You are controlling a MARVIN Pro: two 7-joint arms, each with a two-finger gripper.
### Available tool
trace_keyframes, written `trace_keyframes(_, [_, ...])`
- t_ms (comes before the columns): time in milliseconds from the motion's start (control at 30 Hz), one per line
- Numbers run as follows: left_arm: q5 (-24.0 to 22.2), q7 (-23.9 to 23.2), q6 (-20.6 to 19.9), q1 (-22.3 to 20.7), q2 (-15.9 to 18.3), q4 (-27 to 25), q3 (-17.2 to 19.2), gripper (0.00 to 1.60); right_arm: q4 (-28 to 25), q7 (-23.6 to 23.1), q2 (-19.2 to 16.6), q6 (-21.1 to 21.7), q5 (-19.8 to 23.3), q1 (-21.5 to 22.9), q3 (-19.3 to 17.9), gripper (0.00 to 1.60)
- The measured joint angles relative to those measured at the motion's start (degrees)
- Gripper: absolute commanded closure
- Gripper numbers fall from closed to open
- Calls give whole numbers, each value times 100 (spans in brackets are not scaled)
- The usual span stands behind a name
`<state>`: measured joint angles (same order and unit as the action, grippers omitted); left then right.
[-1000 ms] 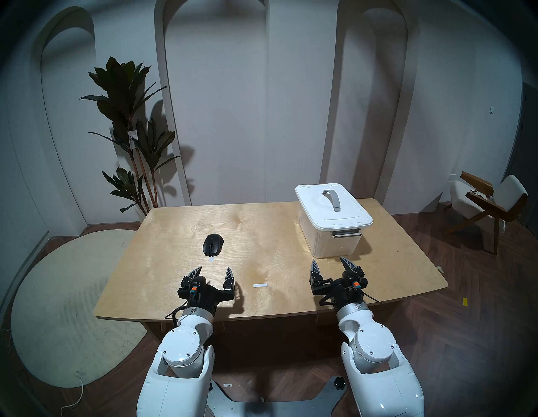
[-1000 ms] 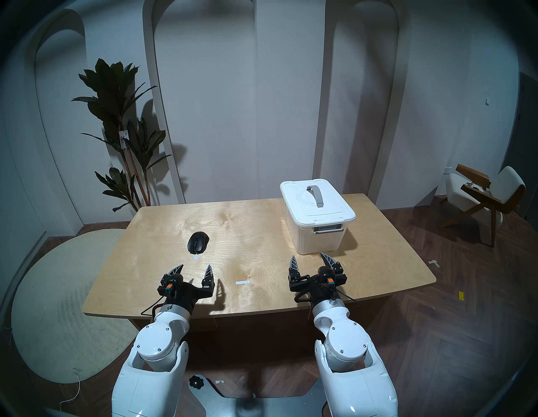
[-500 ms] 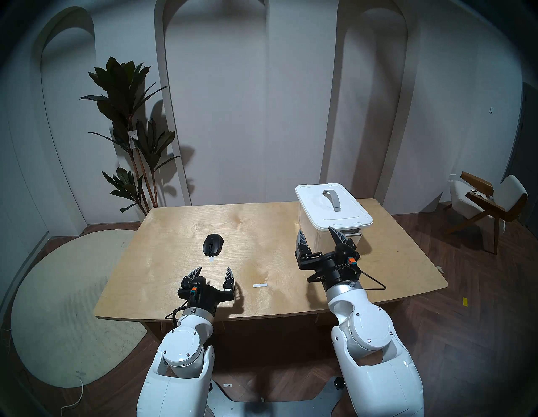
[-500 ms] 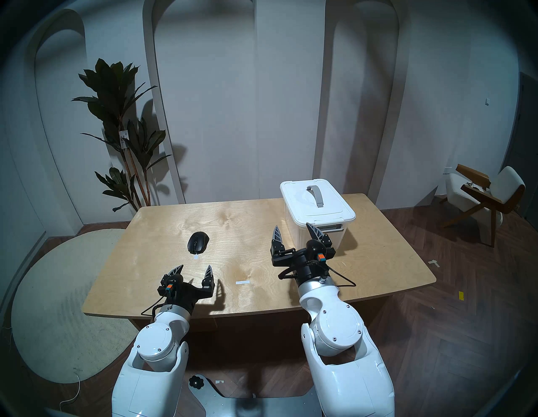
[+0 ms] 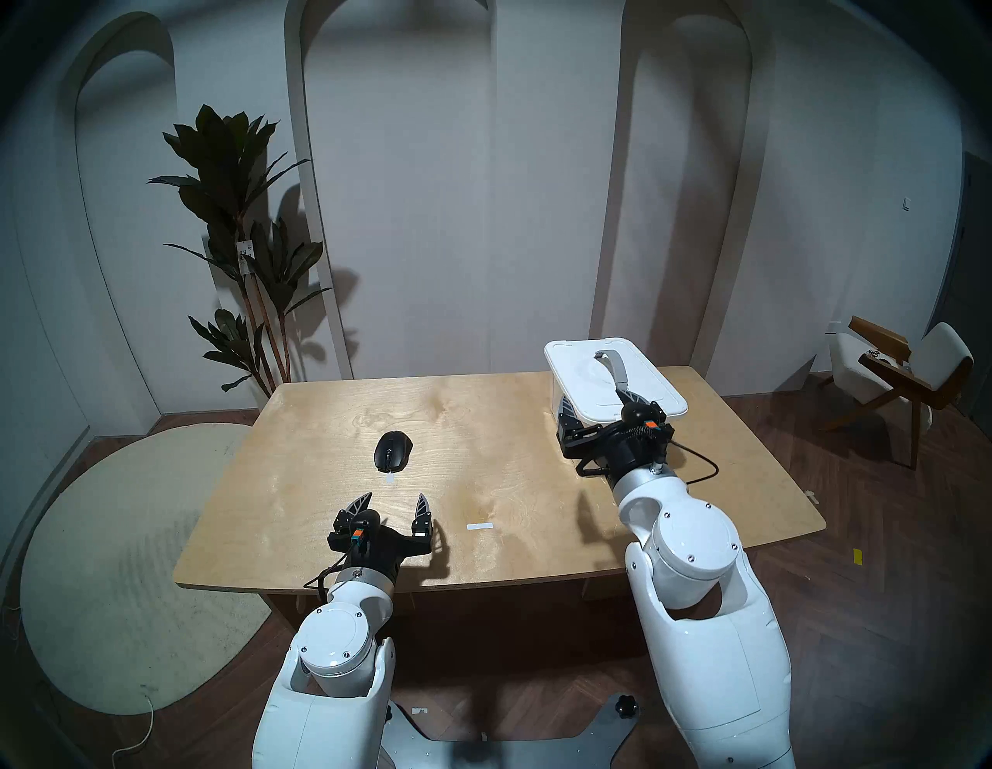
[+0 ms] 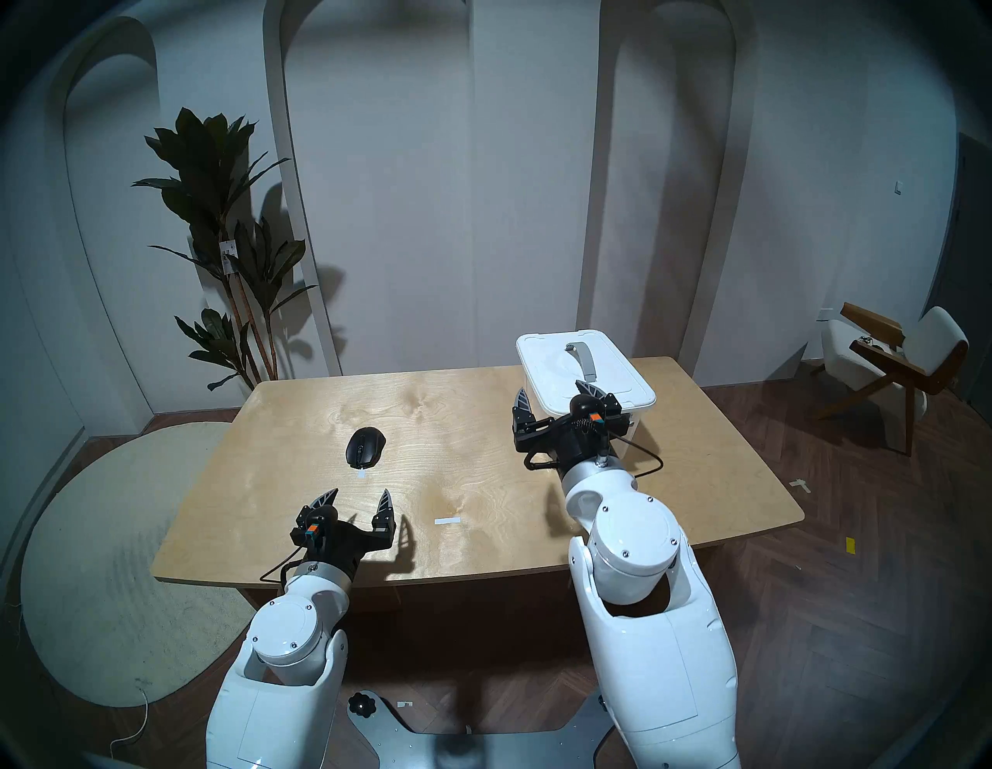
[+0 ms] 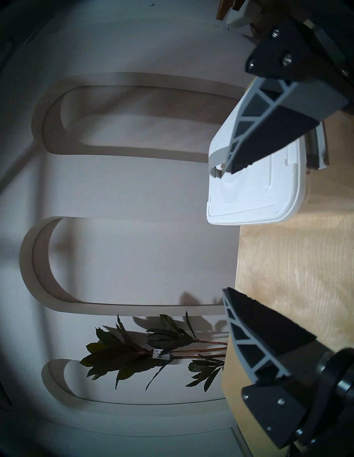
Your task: Open a storage container and put mouse inside
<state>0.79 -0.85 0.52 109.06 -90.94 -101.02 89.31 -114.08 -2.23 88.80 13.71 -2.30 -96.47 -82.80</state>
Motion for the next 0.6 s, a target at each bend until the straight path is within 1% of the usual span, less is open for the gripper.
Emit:
trace_keyframes(233, [2,-4,0,-1,0,3,2,0,70,-164,133,639,115,455,-312,0])
trace_keyframes(367, [3,-5,0,-1,0,5,3,0,249,-227,162,851,177,681,-473,0])
trace_keyframes(600, [4,-9,0,-1,-1,9,4,0,591,-278,162,1075,223,1028,-677,0])
